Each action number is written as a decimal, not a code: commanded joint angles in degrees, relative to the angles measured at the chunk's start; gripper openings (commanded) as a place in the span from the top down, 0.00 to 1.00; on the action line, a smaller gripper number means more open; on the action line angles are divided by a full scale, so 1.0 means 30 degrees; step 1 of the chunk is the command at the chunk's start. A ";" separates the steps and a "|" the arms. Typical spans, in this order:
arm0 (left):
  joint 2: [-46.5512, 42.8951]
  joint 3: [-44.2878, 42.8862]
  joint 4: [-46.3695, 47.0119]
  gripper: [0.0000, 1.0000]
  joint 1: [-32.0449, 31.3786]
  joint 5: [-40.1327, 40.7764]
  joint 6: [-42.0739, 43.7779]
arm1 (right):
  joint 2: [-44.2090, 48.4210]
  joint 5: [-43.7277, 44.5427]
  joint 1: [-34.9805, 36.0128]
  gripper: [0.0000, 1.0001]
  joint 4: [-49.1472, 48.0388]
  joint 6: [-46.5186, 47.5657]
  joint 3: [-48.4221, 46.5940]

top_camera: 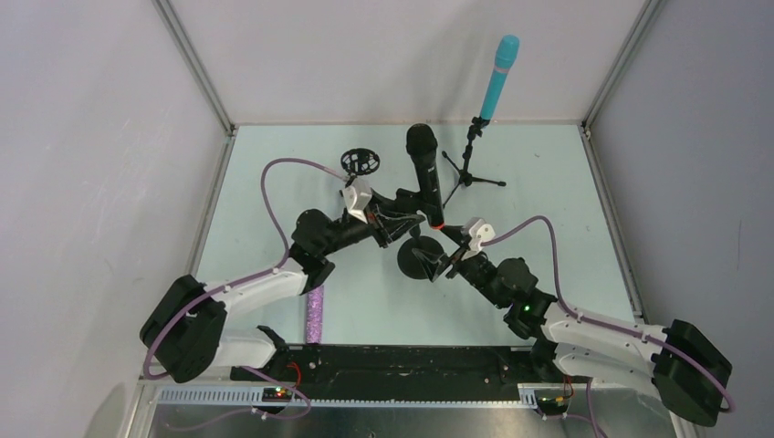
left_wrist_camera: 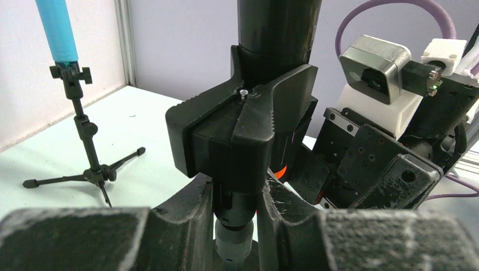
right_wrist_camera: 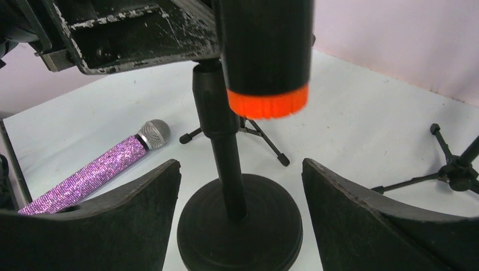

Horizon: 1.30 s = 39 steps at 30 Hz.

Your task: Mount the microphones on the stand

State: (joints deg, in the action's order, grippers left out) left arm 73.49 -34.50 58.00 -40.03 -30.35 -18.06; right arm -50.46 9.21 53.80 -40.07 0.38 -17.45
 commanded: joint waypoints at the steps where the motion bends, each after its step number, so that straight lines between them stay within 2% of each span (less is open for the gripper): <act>1: -0.1351 -0.1159 0.1547 1.00 -0.0355 0.0965 -0.0350 | -0.1381 0.0276 0.0395 0.20 -0.2549 0.0870 -0.1020; 10: -0.1533 -0.1618 0.1319 1.00 -0.0553 0.1055 -0.0722 | -0.4052 0.0130 0.0719 0.41 -0.4869 0.0708 -0.1657; 12: -0.1544 -0.1649 0.1296 1.00 -0.0592 0.1099 -0.0717 | -0.4346 0.0285 0.0779 0.49 -0.5026 0.0728 -0.1829; 17: -0.1658 -0.1716 0.1316 1.00 -0.0714 0.1090 -0.0592 | -0.4532 0.0239 0.0814 0.79 -0.4830 0.0733 -0.2004; 21: -0.1688 -0.1814 0.1312 1.00 -0.0732 0.1101 -0.0605 | -0.4452 0.0070 0.0831 0.96 -0.4433 0.0708 -0.2014; 23: -0.1674 -0.1868 0.1295 1.00 -0.0735 0.1101 -0.0586 | -0.4341 0.0021 0.0818 1.00 -0.4122 0.0680 -0.2009; 30: -0.1858 -0.2270 0.1303 1.00 -0.0720 0.1033 -0.0686 | -0.4234 -0.0234 0.0815 1.00 -0.3152 0.0258 -0.1950; 39: -0.2250 -0.3367 0.1285 1.00 -0.0732 0.0411 -0.1450 | -0.4798 -0.0378 0.0810 1.00 -0.4163 0.0414 -0.1236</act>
State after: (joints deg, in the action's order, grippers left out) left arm 70.50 -38.20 52.25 -41.71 -28.23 -19.62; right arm -63.77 8.56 56.03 -50.65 1.96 -21.23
